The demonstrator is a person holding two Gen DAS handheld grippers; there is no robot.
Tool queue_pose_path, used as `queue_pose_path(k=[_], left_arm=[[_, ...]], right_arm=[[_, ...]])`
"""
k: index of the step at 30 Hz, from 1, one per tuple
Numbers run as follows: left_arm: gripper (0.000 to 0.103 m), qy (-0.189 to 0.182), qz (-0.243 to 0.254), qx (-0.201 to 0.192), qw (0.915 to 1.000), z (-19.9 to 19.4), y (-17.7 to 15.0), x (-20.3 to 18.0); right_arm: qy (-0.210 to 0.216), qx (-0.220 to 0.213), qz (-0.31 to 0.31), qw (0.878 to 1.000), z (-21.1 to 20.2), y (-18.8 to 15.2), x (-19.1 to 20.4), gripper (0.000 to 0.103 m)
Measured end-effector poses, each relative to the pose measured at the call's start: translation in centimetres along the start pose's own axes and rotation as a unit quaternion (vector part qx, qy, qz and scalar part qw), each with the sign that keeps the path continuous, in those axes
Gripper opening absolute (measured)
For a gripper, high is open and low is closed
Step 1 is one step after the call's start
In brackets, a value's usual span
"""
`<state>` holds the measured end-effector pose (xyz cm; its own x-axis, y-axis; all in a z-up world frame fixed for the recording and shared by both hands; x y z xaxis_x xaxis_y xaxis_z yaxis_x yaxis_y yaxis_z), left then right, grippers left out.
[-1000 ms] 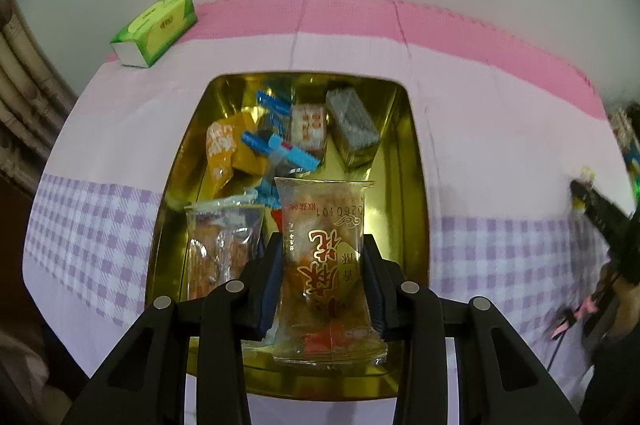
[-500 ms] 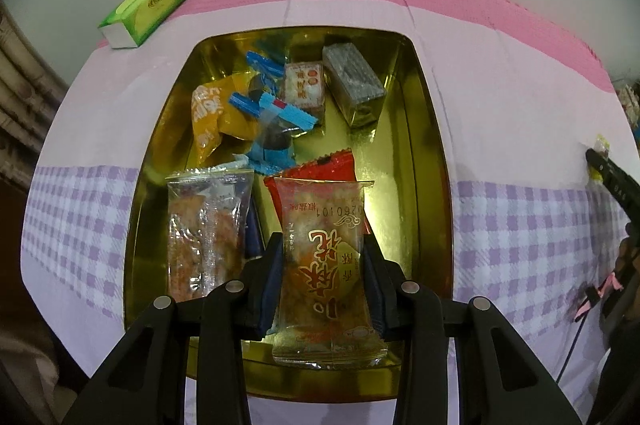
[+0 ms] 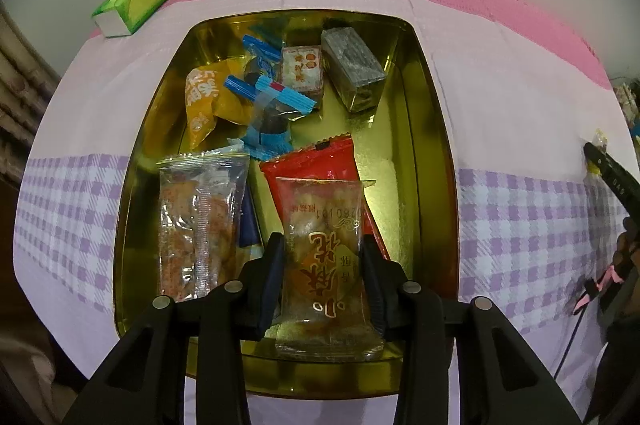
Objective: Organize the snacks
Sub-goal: 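Carry the clear pastry bag into the gold tray and open the left tool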
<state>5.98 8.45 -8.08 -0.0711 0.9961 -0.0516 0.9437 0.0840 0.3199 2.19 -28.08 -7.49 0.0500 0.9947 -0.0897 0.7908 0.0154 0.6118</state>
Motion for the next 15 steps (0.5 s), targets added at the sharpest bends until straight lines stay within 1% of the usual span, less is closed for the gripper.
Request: queue_pose_path(k=[2, 4, 9, 12, 15], left_arm=[[0.042, -0.006, -0.002, -0.001, 1.0, -0.3, 0.0, 0.1], [0.046, -0.011, -0.004, -0.009, 0.9999, -0.7, 0.1, 0.3], [0.047, -0.027, -0.008, -0.025, 0.9993, -2.2, 0.3, 0.5], [0.048, -0.031, -0.013, -0.052, 0.9981, -3.4, 0.5, 0.9], [0.051, -0.035, -0.025, -0.089, 0.9951, -5.0, 0.7, 1.8]], right_arm=[[0.0, 0.0, 0.0, 1.0, 0.0, 0.0, 0.0, 0.028], [0.0, 0.0, 0.0, 1.0, 0.0, 0.0, 0.0, 0.028], [0.0, 0.0, 0.0, 1.0, 0.0, 0.0, 0.0, 0.028], [0.0, 0.0, 0.0, 1.0, 0.0, 0.0, 0.1, 0.028], [-0.001, 0.0, -0.001, 1.0, 0.0, 0.0, 0.1, 0.028]])
Point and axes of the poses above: each gripper's, at about its wrist camera, not at the fingertips, and z roughly the way its jaws point, x to its left, y to its top, the point moved 3 cm from there along z, roughly the way its jaws point, and after that the axes turned 9 degrees about -z, right-handed, at the moved point
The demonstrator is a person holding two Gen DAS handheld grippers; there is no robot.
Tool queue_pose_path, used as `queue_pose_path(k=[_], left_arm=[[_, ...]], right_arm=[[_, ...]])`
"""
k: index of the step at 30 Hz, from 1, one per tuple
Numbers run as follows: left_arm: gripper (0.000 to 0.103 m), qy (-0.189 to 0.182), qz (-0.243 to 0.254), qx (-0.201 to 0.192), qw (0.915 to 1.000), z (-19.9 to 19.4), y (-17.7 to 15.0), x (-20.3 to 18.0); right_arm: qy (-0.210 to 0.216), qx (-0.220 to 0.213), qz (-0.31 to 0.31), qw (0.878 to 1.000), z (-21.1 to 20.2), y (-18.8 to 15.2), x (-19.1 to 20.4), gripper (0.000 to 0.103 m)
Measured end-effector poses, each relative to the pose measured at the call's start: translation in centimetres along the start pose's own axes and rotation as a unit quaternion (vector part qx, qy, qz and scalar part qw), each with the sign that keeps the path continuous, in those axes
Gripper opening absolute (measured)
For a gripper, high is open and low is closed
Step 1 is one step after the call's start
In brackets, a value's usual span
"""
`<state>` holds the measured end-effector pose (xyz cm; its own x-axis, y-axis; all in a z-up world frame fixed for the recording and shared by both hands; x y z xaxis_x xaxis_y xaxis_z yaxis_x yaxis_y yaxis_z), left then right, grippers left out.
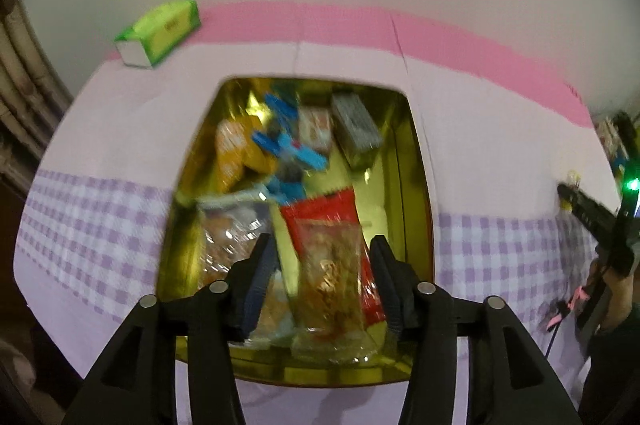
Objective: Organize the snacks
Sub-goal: 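Carry the clear pastry bag into the gold tray and open the left tool, then carry the yellow-wrapped cake into the gold tray and open the right tool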
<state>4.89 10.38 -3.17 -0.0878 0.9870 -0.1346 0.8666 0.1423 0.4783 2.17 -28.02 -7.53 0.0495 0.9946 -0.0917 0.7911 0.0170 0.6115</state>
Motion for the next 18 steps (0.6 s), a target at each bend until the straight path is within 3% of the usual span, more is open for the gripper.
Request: queue_pose_path(k=[6, 18], left_arm=[[0.053, 0.026, -0.023, -0.044, 0.9984, -1.4, 1.4, 2.5], [0.062, 0.093, -0.049, -0.081, 0.9911, -2.7, 1.3, 8.7]], right_arm=[[0.0, 0.0, 0.0, 1.0, 0.0, 0.0, 0.0, 0.028], [-0.012, 0.019, 0.0, 1.0, -0.1, 0.4, 0.0, 0.025]])
Point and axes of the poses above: each gripper's, at about its wrist camera, not at the fingertips, and z roughly the way its jaws point, x to its left, y to its top, the point moved 3 cm from there along z, roughly the way its jaws point, and after that the axes turned 9 degrees about -z, right-handed, at the moved point
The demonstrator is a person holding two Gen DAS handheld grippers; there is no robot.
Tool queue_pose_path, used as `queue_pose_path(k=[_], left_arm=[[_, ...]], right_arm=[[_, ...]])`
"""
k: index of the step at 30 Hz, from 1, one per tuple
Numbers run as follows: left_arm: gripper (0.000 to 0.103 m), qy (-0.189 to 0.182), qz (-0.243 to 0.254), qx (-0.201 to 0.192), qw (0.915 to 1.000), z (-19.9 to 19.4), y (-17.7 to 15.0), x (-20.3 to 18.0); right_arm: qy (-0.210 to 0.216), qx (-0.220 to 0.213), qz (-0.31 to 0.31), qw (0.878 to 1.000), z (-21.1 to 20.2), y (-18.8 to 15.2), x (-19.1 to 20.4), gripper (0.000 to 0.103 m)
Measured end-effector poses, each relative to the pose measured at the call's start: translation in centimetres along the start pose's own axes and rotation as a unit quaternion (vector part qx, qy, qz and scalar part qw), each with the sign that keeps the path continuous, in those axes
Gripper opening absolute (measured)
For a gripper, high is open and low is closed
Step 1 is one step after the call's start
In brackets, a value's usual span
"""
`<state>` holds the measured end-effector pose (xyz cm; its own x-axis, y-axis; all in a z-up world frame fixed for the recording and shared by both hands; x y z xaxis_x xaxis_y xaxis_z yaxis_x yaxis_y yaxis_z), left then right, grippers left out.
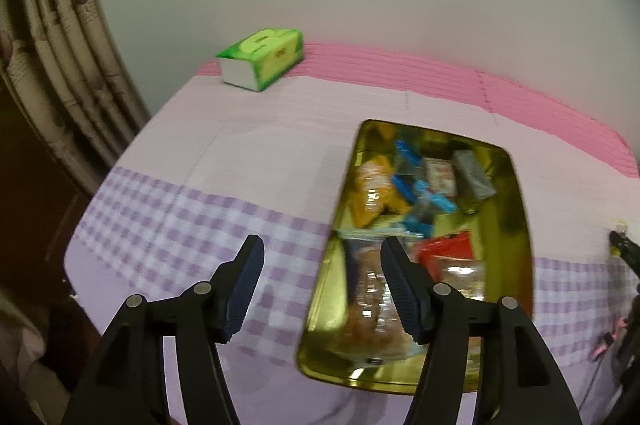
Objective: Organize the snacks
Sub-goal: 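Carry the yellow-wrapped cake into the gold tray and open the right tool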
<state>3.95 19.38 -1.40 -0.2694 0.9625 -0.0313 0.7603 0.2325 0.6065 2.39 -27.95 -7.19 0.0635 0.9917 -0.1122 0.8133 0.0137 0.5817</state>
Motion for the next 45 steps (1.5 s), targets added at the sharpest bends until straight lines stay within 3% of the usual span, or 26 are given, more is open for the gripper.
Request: queue_pose_path(k=[11, 19, 30, 37, 45], left_arm=[[0.067, 0.024, 0.012, -0.001, 0.9996, 0.7, -0.5, 0.8], [0.075, 0.021, -0.008, 0.003, 0.9998, 0.5, -0.1, 1.8], [0.078, 0.014, -0.051, 0.01, 0.9985, 0.5, 0.5, 3.8], [0.078, 0.018, -0.076, 0.012, 0.9969, 0.6, 0.7, 4.9], [0.078, 0.02, -0.079, 0.015, 0.9965, 0.6, 0.7, 5.0]], right_arm=[[-0.007, -0.007, -0.007, 1.0, -1.6, 1.5, 2.1, 0.024], [0.064, -0.038, -0.065, 0.995, -4.5, 5.2, 9.5, 0.024], [0.164, -0.052, -0.154, 0.973, -7.4, 7.8, 21.4, 0.024], [0.186, -0.04, -0.198, 0.962, -7.1, 7.6, 26.7, 0.024], [0.19, -0.02, -0.217, 0.957, -5.3, 6.9, 29.9, 0.024]])
Point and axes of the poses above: each gripper's, at about its wrist camera, not at the fingertips, and z roughly the way its jaws point, x to its left, y to its top, the point moved 3 cm from there along z, roughly the way its jaws point, and after that the axes turned 9 degrees about -z, right-handed, at the moved point
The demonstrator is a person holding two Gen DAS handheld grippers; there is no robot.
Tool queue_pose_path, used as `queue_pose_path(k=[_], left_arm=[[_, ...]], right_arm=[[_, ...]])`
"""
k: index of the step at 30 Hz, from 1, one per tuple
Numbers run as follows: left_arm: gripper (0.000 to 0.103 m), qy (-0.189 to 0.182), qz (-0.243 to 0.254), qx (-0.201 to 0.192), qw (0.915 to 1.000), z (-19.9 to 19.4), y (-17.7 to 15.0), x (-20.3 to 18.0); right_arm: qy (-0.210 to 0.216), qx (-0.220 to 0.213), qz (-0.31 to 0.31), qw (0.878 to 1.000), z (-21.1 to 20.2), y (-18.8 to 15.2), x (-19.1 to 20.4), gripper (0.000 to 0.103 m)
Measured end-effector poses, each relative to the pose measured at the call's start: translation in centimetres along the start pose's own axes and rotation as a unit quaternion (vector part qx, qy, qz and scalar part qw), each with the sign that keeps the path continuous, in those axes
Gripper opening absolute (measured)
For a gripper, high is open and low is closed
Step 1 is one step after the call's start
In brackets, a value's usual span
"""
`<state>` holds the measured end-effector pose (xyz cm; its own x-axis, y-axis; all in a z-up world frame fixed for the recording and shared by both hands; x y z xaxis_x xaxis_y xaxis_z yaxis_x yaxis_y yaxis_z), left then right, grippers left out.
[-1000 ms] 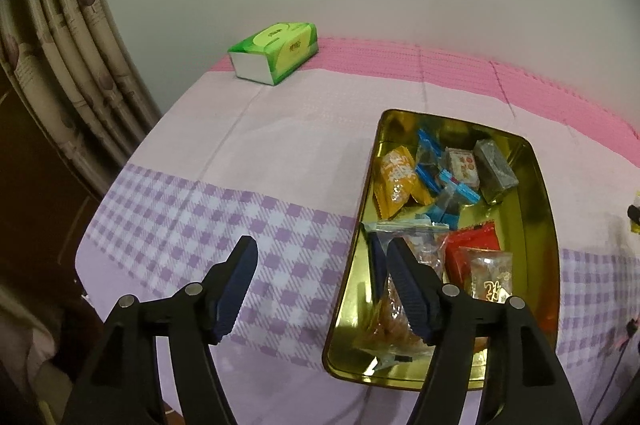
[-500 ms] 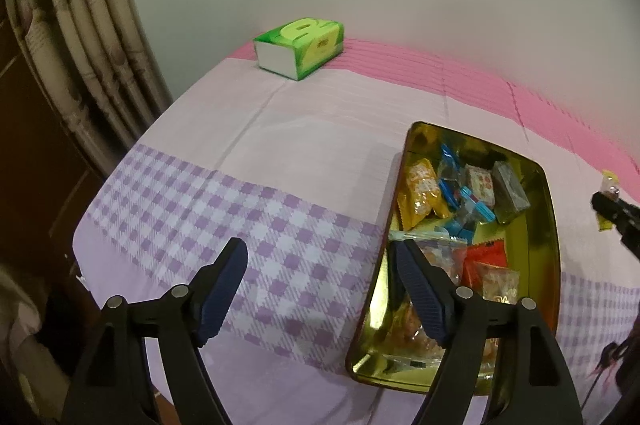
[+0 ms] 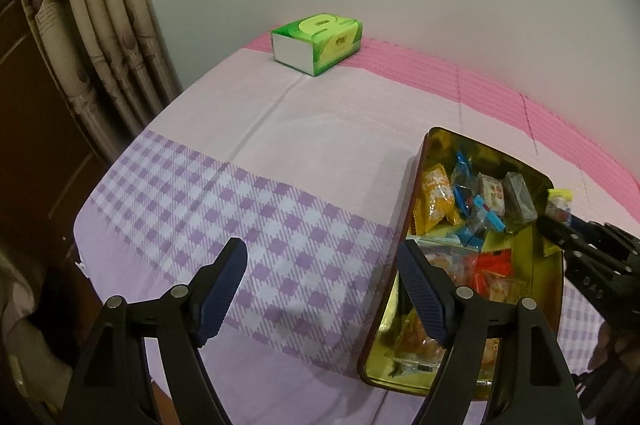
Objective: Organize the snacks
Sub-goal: 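Carry the yellow-wrapped cake into the gold tray and open the right tool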
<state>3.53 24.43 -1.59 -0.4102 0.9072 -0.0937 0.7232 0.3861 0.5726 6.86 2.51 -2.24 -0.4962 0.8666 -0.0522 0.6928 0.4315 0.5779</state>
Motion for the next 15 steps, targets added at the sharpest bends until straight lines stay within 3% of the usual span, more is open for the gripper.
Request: queue_pose_path(k=[15], left_arm=[[0.078, -0.004, 0.012, 0.005, 0.9999, 0.2, -0.2, -0.5]], right_arm=[[-0.03, 0.017, -0.027, 0.999, 2.4, 0.4, 1.0, 0.024]])
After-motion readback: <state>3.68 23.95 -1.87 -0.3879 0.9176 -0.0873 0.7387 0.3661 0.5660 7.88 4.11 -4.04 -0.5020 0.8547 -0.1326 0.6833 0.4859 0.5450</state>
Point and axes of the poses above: each gripper's, at about its wrist camera, not at the fingertips, and z roughly the way its jaws point, x to its left, y to its top, the point moved 3 cm from there along z, roughly the way its jaws point, and after that the axes turned 9 degrees about -z, right-handed, at the moved point
